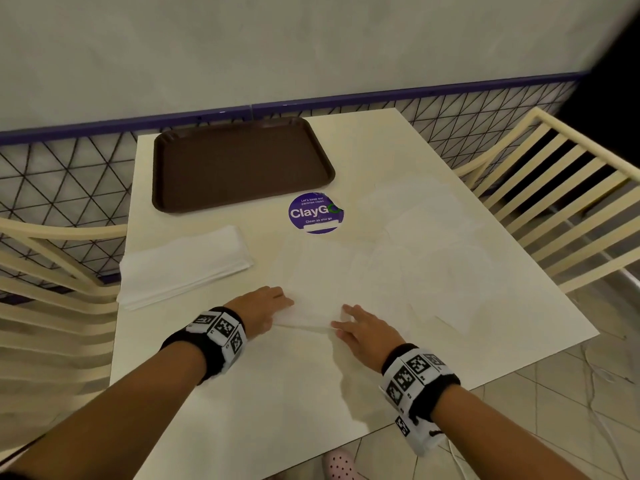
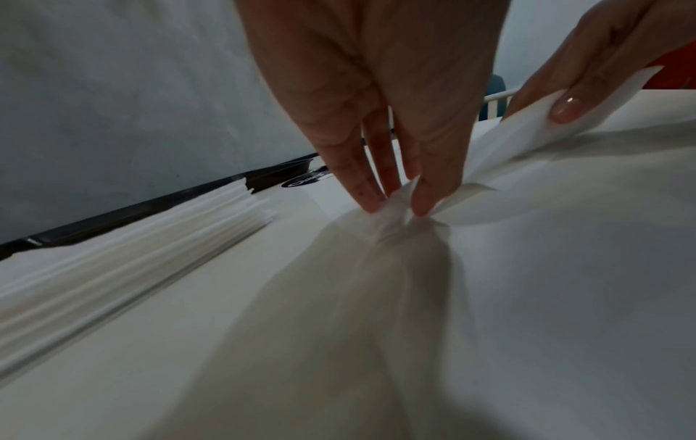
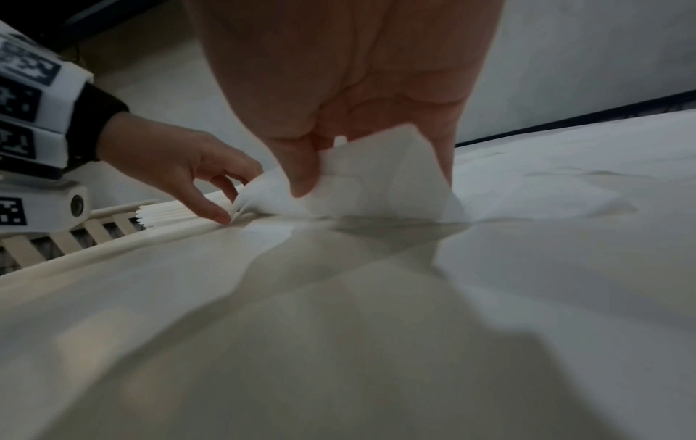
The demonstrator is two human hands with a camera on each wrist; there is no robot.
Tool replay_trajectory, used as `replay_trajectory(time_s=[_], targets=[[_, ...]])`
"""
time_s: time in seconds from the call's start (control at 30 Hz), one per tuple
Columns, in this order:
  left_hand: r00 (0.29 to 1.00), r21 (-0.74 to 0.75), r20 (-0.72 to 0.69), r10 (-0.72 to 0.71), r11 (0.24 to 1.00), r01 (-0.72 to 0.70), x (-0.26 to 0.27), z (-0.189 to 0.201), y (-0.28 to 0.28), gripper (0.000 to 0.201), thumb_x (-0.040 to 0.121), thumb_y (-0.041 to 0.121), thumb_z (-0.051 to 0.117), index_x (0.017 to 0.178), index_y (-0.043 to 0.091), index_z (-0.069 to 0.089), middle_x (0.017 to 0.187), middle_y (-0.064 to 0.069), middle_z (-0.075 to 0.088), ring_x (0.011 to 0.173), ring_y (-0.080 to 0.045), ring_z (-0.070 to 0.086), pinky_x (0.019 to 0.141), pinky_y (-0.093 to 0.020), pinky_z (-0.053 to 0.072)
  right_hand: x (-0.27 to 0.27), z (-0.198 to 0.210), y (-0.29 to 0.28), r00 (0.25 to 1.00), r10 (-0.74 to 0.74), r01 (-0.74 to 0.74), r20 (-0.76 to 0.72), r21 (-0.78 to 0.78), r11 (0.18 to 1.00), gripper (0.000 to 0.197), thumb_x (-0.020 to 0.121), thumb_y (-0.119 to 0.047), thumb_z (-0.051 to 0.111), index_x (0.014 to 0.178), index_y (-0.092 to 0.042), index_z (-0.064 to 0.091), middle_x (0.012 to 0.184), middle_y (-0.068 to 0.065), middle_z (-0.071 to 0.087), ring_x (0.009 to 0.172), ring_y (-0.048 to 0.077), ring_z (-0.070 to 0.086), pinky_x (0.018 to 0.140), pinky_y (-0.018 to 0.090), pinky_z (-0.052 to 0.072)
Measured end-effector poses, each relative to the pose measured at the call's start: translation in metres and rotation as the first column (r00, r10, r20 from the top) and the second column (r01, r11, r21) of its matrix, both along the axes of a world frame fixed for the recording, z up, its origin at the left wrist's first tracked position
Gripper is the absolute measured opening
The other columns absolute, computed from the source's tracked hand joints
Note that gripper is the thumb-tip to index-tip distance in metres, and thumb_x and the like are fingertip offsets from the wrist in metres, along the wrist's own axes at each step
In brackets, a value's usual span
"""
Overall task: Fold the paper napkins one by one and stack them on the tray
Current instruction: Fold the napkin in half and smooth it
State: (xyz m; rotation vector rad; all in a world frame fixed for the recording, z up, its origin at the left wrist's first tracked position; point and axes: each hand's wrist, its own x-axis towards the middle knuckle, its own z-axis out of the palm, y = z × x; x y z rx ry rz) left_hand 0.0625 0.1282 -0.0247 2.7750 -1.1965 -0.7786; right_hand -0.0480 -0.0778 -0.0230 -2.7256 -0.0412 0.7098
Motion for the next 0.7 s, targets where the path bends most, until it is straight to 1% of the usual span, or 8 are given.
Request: replay_trajectory(time_s=[0.1,0.2,0.37,0.5,0.57,0.63,0.67,0.7], targets=[[0.998,0.01,-0.022,-0.05,0.999,0.05,0.005,0.001,0.003,0.056,0.092,0.012,0.046,0.144,0.021,0.028,0.142,0.001,0.034,0.129,-0.017,0.034,0.104,-0.024,0.03,0.002,0.003,0.001,0.998,-0.051,0.053,-0.047,0.05,0.997,0.04,0.102,-0.034,0.027,0.14,-0.029,0.041,0.157,-0.007,0.013,0.146,0.013,0.01,0.119,0.033,0.012],[0.995,0.009,-0.03,-0.096,0.995,0.096,0.008,0.002,0.004,0.057,0.092,0.022,0.05,0.144,0.021,0.027,0.143,0.001,0.033,0.129,-0.016,0.035,0.104,-0.022,0.026,0.003,0.008,0.0,0.991,-0.08,0.089,-0.103,0.082,0.993,0.041,0.102,-0.035,0.027,0.14,-0.029,0.04,0.157,-0.009,0.011,0.146,0.011,0.008,0.12,0.032,0.01],[0.986,0.026,0.01,-0.164,0.986,0.164,0.014,0.0,0.006,0.046,0.1,0.028,0.036,0.145,0.021,0.028,0.148,0.002,0.032,0.135,-0.013,0.03,0.107,-0.02,0.02,0.003,0.01,-0.002,0.986,-0.067,0.081,-0.156,0.088,0.993,0.042,0.102,-0.034,0.025,0.143,-0.029,0.034,0.157,-0.01,0.007,0.146,0.01,0.005,0.12,0.034,0.008],[0.985,-0.016,-0.006,-0.171,0.985,0.171,0.021,-0.005,0.008,0.049,0.099,0.038,0.036,0.144,0.021,0.031,0.146,0.0,0.037,0.135,-0.014,0.033,0.108,-0.02,0.022,0.003,0.007,-0.002,0.985,-0.084,0.1,-0.152,0.099,0.99,0.041,0.102,-0.033,0.026,0.143,-0.03,0.034,0.157,-0.011,0.008,0.146,0.01,0.007,0.12,0.031,0.009],[0.985,-0.05,-0.007,-0.173,0.984,0.172,0.024,-0.007,0.009,0.05,0.097,0.041,0.038,0.143,0.022,0.032,0.142,0.0,0.04,0.131,-0.015,0.037,0.107,-0.021,0.026,0.005,0.007,-0.002,0.984,-0.12,0.136,-0.133,0.115,0.984,0.041,0.102,-0.033,0.026,0.142,-0.03,0.035,0.156,-0.009,0.014,0.145,0.011,0.013,0.119,0.03,0.011],[0.982,-0.075,0.033,-0.185,0.979,0.187,0.027,-0.007,0.009,0.055,0.094,0.05,0.035,0.143,0.024,0.033,0.14,0.001,0.041,0.127,-0.017,0.04,0.106,-0.026,0.03,0.008,0.01,-0.002,0.987,-0.151,0.157,-0.064,0.11,0.981,0.041,0.103,-0.031,0.026,0.142,-0.028,0.036,0.155,-0.006,0.02,0.144,0.011,0.019,0.119,0.029,0.012],[0.984,-0.107,0.067,-0.167,0.979,0.173,0.028,-0.004,0.008,0.058,0.091,0.053,0.034,0.141,0.025,0.036,0.14,0.002,0.043,0.126,-0.018,0.042,0.105,-0.029,0.033,0.011,0.014,-0.002,0.988,-0.153,0.153,-0.01,0.097,0.984,0.041,0.103,-0.03,0.026,0.142,-0.027,0.036,0.155,-0.005,0.023,0.143,0.011,0.02,0.118,0.028,0.01],[0.983,-0.177,0.113,-0.142,0.971,0.16,0.029,-0.001,0.007,0.056,0.088,0.052,0.037,0.138,0.024,0.043,0.136,0.002,0.049,0.122,-0.02,0.046,0.101,-0.032,0.038,0.014,0.02,-0.001,0.988,-0.148,0.144,0.05,0.08,0.986,0.041,0.103,-0.029,0.025,0.142,-0.027,0.036,0.154,-0.006,0.024,0.143,0.01,0.02,0.117,0.026,0.009]])
